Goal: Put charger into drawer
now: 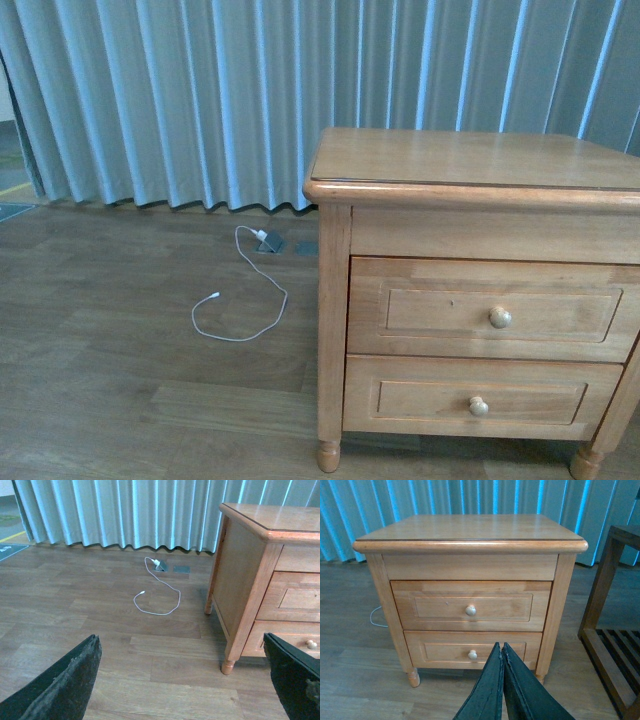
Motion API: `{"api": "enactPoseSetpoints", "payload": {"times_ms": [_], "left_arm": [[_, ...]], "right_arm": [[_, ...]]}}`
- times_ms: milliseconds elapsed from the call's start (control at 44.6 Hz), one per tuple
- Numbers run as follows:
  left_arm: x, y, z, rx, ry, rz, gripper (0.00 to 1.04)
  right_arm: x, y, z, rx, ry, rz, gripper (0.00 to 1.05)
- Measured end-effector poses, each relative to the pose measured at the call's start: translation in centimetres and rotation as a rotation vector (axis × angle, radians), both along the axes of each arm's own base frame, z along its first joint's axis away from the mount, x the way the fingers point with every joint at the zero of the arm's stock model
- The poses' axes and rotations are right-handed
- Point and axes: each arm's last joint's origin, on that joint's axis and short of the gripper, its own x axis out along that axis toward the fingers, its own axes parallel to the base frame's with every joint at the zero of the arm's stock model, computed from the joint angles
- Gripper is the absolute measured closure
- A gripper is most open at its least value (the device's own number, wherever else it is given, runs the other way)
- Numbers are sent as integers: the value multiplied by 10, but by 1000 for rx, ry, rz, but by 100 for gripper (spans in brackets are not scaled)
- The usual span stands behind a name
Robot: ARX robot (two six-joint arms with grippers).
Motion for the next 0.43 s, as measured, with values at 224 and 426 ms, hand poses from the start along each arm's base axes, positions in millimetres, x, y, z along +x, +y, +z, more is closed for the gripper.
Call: {"api": "enactPoseSetpoints", "payload": {"times_ms": [224,426], "left_arm": [[0,0,0,0,0,0,6],[0,0,0,0,0,0,6]], "right_arm": [[0,0,0,-2,0,0,92],[0,0,0,-2,0,0,50]]}}
